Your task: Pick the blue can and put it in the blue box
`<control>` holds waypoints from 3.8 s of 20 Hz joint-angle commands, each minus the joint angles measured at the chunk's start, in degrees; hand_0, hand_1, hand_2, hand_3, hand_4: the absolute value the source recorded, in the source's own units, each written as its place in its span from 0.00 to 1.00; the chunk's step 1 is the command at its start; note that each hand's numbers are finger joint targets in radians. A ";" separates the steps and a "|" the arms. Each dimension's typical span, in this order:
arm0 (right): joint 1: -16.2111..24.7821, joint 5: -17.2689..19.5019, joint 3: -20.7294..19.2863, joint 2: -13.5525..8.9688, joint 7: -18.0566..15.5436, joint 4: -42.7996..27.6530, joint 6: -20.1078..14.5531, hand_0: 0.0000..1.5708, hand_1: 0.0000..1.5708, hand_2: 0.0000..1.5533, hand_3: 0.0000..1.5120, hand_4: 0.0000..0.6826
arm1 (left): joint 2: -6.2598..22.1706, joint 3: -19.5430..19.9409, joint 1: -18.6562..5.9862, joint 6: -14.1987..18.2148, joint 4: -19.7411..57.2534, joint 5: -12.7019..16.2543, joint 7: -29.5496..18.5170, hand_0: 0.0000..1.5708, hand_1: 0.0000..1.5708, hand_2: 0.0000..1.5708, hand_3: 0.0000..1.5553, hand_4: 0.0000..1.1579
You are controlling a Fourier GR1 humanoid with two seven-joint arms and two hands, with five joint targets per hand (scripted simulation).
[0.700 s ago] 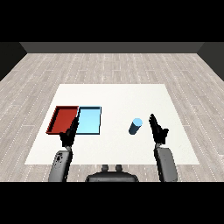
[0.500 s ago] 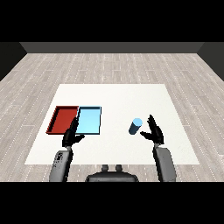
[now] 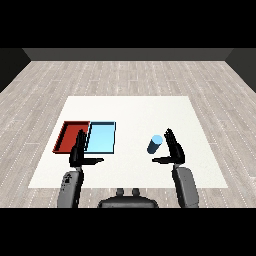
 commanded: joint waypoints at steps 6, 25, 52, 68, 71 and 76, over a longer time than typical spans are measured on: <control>3.41 1.54 3.05 2.86 -3.83 -1.95 -0.21 0.00 0.00 0.00 0.00 0.00 | 0.60 1.82 -1.25 -2.21 6.26 1.01 -8.51 0.00 0.00 0.00 0.00 0.00; -2.86 -1.67 -3.33 -0.84 -6.52 10.96 2.43 0.00 0.00 0.00 0.00 0.00 | -0.41 -0.29 0.91 1.77 0.77 -2.06 -5.46 0.00 0.00 0.00 0.00 0.00; -15.64 -5.08 -6.40 -0.86 -6.92 31.90 -1.75 0.00 0.00 0.00 0.00 0.00 | -0.02 0.76 -0.75 2.64 2.23 -1.96 -6.98 0.00 0.00 0.00 0.00 0.00; -20.16 -3.86 -4.61 2.37 -13.57 42.70 -4.46 0.00 0.00 0.00 0.00 0.00 | 0.90 1.92 -1.39 0.29 6.04 -0.93 -10.11 0.00 0.00 0.00 0.00 0.00; -22.53 -6.38 -5.26 0.40 -5.41 37.58 -3.95 0.00 0.00 0.00 0.00 0.00 | 1.91 2.84 -1.11 0.67 2.46 -0.27 -5.80 0.00 0.00 0.00 0.00 0.00; -21.84 -4.09 -6.03 2.09 -14.44 44.84 -8.37 0.56 0.56 0.70 0.63 0.00 | 0.34 0.02 3.40 1.39 -1.98 -2.16 -6.95 0.00 0.00 0.00 0.00 0.00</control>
